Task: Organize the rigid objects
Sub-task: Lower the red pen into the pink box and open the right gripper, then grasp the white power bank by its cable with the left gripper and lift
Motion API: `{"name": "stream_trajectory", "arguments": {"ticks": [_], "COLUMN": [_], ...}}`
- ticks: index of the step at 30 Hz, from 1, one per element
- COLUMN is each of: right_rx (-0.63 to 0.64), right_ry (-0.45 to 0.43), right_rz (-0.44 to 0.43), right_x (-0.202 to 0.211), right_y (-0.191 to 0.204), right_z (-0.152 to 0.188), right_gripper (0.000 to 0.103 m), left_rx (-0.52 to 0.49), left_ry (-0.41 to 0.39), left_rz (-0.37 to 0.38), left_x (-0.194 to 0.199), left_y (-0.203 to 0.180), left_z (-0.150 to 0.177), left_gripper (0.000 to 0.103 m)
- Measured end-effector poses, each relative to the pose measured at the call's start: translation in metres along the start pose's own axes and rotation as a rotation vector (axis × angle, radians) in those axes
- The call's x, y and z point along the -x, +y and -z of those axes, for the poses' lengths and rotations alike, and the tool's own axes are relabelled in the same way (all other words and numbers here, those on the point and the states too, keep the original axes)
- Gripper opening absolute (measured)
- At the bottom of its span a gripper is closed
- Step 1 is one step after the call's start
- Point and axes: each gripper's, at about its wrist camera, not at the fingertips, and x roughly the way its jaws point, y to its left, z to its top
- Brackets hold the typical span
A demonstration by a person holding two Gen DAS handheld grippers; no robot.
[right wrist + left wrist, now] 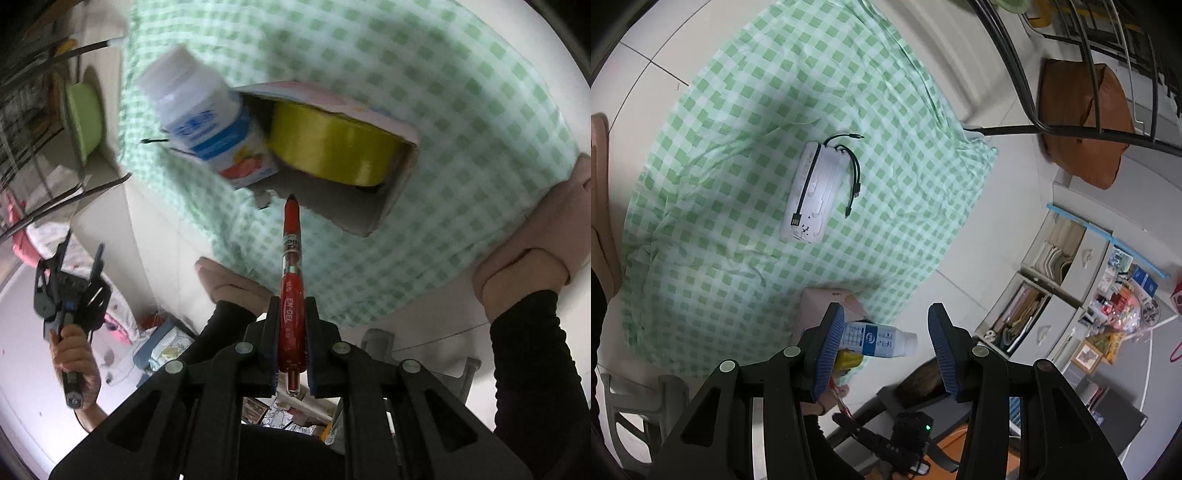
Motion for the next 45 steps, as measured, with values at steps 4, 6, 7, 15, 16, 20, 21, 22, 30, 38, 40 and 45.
{"name": "stream_trajectory", "arguments": {"ticks": [4, 6, 7, 15, 16, 20, 21, 22, 30, 38, 40, 45], "right_rx": [-0.085, -0.082, -0.077, -0.163, -0.140, -0.118, -0.131, -0.139, -0.167, -0.142, -0.160, -0.181], "right_ry": [-0.051, -0.077, -0.100, -0.157, -0.168, -0.178, -0.168, -0.162, -0.055, -0.018, -0.019, -0.016], "right_rz": [-0.073, -0.136, -0.163, -0.490, -0.504, -0.527, -0.533, -0.530, -0.475, -0.450, -0.449, -0.457], "right_x": [0.002, 0.009, 0.014, 0.053, 0.058, 0.064, 0.063, 0.060, 0.029, 0.024, 0.024, 0.027], "right_y": [0.000, 0.013, 0.021, 0.065, 0.075, 0.089, 0.088, 0.087, 0.072, 0.062, 0.058, 0.054], "right_z": [0.001, 0.002, 0.003, 0.020, 0.023, 0.026, 0.026, 0.025, 0.021, 0.026, 0.027, 0.027], "right_gripper": [0.042, 0.042, 0.043, 0.061, 0.063, 0.068, 0.068, 0.068, 0.069, 0.069, 0.069, 0.072], "left_rx": [-0.017, -0.026, -0.033, -0.211, -0.207, -0.141, -0.137, -0.130, -0.080, 0.029, -0.062, -0.117], "left_ry": [0.002, -0.007, -0.009, -0.117, -0.147, -0.164, -0.170, -0.187, -0.243, -0.135, -0.098, -0.078], "left_rz": [-0.014, -0.042, -0.057, -0.220, -0.190, -0.127, -0.157, -0.181, -0.096, 0.024, -0.082, -0.203], "left_x": [-0.003, -0.007, -0.009, -0.058, -0.065, -0.103, -0.112, -0.119, -0.167, -0.204, -0.211, -0.219], "left_y": [0.000, 0.002, 0.002, -0.006, -0.007, -0.010, -0.011, -0.013, 0.001, 0.033, 0.020, 0.016], "left_z": [-0.001, -0.004, -0.006, -0.039, -0.044, -0.061, -0.064, -0.067, -0.083, -0.105, -0.107, -0.105], "left_gripper": [0.045, 0.045, 0.045, 0.045, 0.045, 0.045, 0.045, 0.045, 0.045, 0.045, 0.028, 0.003]}}
